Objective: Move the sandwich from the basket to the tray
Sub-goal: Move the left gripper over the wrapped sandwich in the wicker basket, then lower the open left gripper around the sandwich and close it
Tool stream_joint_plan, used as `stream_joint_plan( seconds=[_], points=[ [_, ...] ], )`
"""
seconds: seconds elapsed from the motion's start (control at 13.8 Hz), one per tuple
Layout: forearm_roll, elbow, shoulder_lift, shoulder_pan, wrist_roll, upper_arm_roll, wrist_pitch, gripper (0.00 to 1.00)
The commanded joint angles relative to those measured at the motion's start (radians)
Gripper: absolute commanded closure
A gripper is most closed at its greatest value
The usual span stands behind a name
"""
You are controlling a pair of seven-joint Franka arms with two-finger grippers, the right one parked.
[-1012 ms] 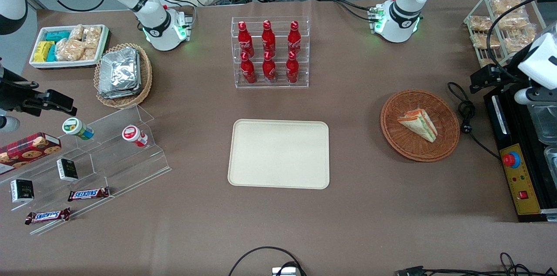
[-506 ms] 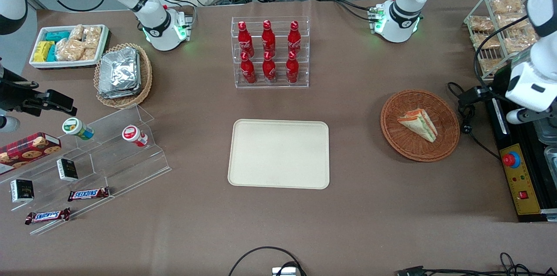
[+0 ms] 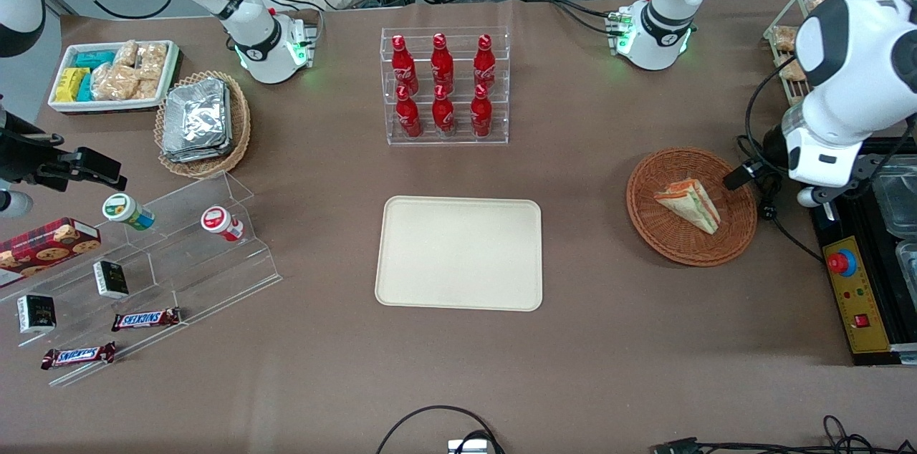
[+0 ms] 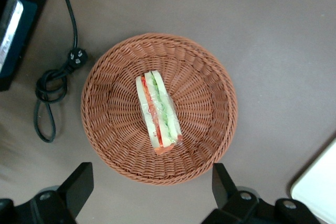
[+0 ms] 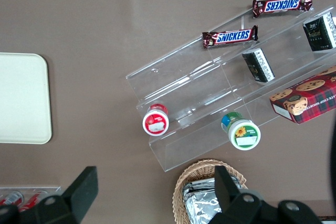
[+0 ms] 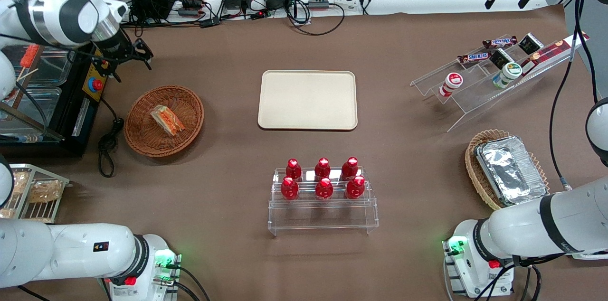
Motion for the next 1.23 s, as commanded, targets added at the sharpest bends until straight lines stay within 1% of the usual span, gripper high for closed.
stream_joint_plan(
  seconds=[0.0,0.51,0.72,0.94,1.16],
  points=[
    [0.02,-0.098,-0.043,-0.006,-0.087,0.002,0.074,0.0],
    [0.02,-0.308,-0.023,-0.007,-0.216,0.002,0.363,0.0],
    [0.02,-0.35,0.006,-0.006,-0.229,0.002,0.453,0.0],
    [0.02,-0.361,0.046,-0.007,-0.253,0.002,0.513,0.0],
    [0.02,-0.397,0.095,-0.012,-0.273,0.002,0.623,0.0]
  ],
)
